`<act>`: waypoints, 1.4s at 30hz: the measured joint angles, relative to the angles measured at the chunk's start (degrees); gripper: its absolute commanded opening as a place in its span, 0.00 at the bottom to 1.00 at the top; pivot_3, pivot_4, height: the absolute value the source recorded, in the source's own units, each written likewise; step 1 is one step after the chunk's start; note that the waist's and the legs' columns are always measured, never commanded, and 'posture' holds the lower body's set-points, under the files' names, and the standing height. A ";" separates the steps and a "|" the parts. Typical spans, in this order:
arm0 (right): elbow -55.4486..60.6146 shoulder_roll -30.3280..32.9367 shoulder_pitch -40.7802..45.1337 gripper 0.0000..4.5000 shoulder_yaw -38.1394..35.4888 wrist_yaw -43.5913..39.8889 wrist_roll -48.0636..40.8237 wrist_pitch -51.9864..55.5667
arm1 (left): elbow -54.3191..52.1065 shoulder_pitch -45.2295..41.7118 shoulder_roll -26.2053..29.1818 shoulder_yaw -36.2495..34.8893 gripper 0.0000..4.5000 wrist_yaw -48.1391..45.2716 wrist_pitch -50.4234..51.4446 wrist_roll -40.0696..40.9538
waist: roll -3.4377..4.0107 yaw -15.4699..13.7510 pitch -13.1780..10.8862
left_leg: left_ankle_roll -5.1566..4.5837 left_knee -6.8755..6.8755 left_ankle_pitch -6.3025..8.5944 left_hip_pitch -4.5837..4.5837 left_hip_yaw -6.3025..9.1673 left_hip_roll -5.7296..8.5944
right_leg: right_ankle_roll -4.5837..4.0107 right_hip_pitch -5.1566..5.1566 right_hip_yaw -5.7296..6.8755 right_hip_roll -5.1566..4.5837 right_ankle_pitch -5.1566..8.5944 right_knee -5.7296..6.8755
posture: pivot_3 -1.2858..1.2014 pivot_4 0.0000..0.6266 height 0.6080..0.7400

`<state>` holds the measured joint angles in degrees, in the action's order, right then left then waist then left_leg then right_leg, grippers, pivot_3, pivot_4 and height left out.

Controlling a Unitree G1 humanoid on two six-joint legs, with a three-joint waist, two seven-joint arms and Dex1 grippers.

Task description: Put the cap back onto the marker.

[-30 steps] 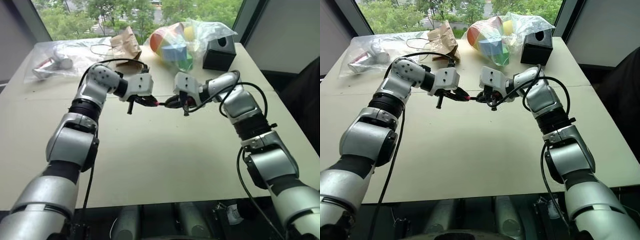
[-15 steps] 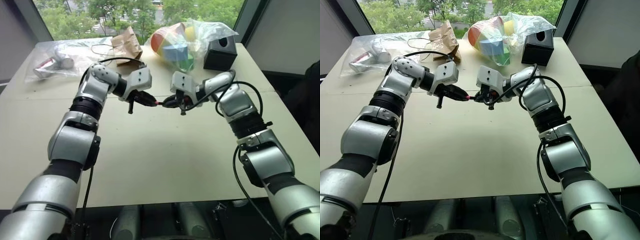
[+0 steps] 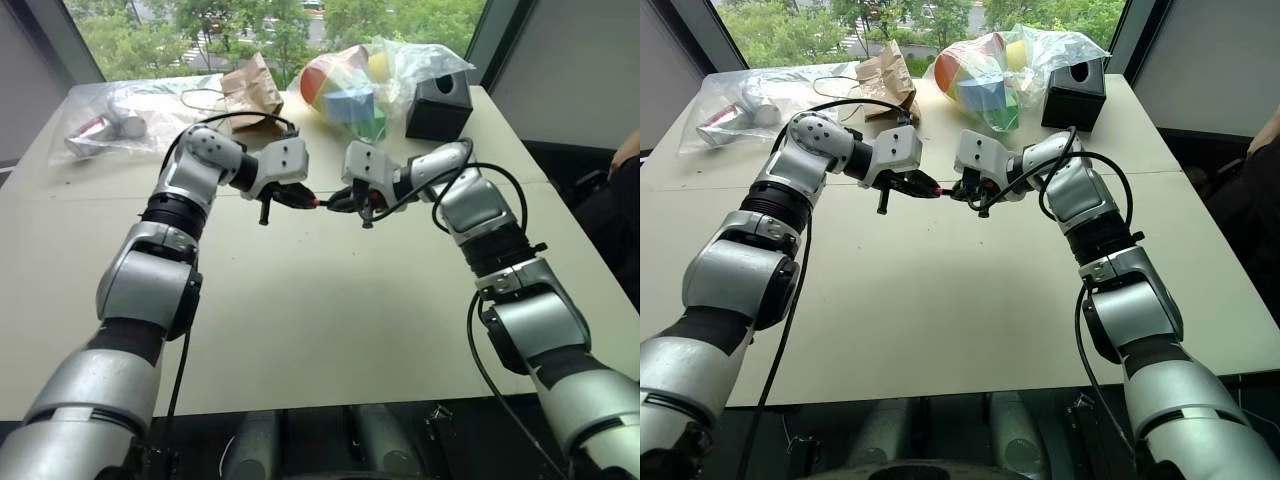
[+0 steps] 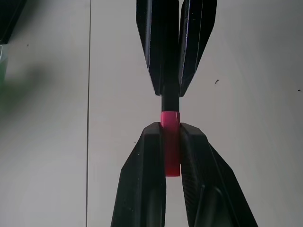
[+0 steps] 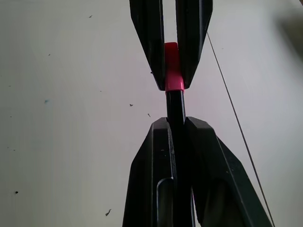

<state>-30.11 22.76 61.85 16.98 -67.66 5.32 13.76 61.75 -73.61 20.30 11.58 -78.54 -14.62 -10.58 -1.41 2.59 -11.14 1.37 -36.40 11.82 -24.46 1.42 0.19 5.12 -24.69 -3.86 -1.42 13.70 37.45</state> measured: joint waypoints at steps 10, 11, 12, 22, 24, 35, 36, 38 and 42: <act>-2.91 2.90 -1.53 0.00 0.72 1.20 1.15 -4.11 | 0.43 -2.69 4.61 1.12 0.63 1.56 -1.47 -0.95 | 0.00 0.03 0.00 | 0.00 -0.02 0.00 -0.01 0.00 0.02 | 0.00 0.00 0.00 -0.01 0.00 0.02 | 0.52 0.24 1.00; -3.88 3.32 -1.84 0.00 0.70 1.90 1.30 -4.44 | 0.43 -3.01 5.14 1.05 0.63 1.50 -1.14 -0.92 | 0.00 -0.01 0.00 | 0.00 -0.02 0.00 -0.01 -0.01 0.03 | 0.00 0.00 0.00 -0.01 0.00 0.02 | 0.52 0.24 1.00; -4.74 3.59 -2.17 0.00 0.55 2.84 1.36 -4.65 | 0.43 -3.19 5.78 0.92 0.63 1.31 -0.72 -0.79 | 0.00 0.02 0.00 | 0.00 -0.01 0.00 -0.01 -0.01 0.02 | 0.00 0.00 0.00 -0.01 0.00 0.01 | 0.52 0.24 1.00; 5.87 8.00 -13.80 0.00 -11.72 18.70 -1.26 9.60 | -16.04 8.92 12.27 -12.54 0.63 1.74 25.46 14.45 | 0.03 0.16 0.00 | 0.00 0.05 0.00 0.00 0.17 -0.14 | -0.02 -0.03 -0.01 -0.01 0.02 0.11 | 0.52 0.24 1.00; 13.69 7.66 -18.79 0.00 -14.98 21.76 -3.13 17.22 | -27.24 17.14 11.94 -15.64 0.63 7.29 34.37 17.61 | 0.06 0.10 0.02 | 0.00 0.05 0.00 0.03 0.28 -0.17 | -0.02 -0.02 -0.03 -0.06 0.02 0.14 | 0.52 0.24 1.00; 28.26 2.73 -32.81 0.30 -19.86 31.47 -9.23 32.08 | -62.64 48.95 -2.49 -22.01 0.64 39.63 52.42 22.47 | 0.06 -0.23 0.04 | -0.07 -0.66 -0.05 0.22 0.19 -0.15 | -0.19 0.48 -0.01 -0.07 -0.09 0.18 | 0.52 0.24 1.00; 28.12 2.32 -32.81 0.40 -20.27 32.56 -9.59 31.88 | -62.98 48.91 -2.95 -22.34 0.64 41.96 51.22 22.44 | 0.07 -0.21 0.04 | -0.07 -0.67 -0.06 0.39 0.12 -0.14 | -0.19 0.64 -0.04 -0.08 -0.11 0.14 | 0.52 0.24 1.00; 27.34 1.98 -32.72 0.63 -20.60 34.31 -10.09 31.34 | -62.99 48.86 -3.98 -23.25 0.64 45.38 49.92 22.47 | 0.06 -0.10 0.04 | -0.07 -0.66 -0.06 0.70 0.11 -0.14 | -0.19 0.99 -0.04 -0.06 -0.10 -0.02 | 0.52 0.24 1.00; 26.51 1.90 -31.69 0.99 -21.33 36.79 -10.77 31.00 | -62.94 48.08 -4.55 -24.29 0.64 49.94 47.76 22.64 | 0.06 -0.07 0.04 | -0.07 -0.50 -0.05 0.85 0.07 -0.14 | -0.19 1.20 -0.04 -0.07 -0.08 -0.31 | 0.52 0.24 1.00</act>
<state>-3.60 24.66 30.17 -4.35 -30.87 -5.45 44.76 -1.19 -25.53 15.75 -12.71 -28.60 33.14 12.06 -1.35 2.51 -11.09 1.30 -36.89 11.77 -23.61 1.49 0.05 4.93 -23.49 -3.90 -1.49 13.62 37.14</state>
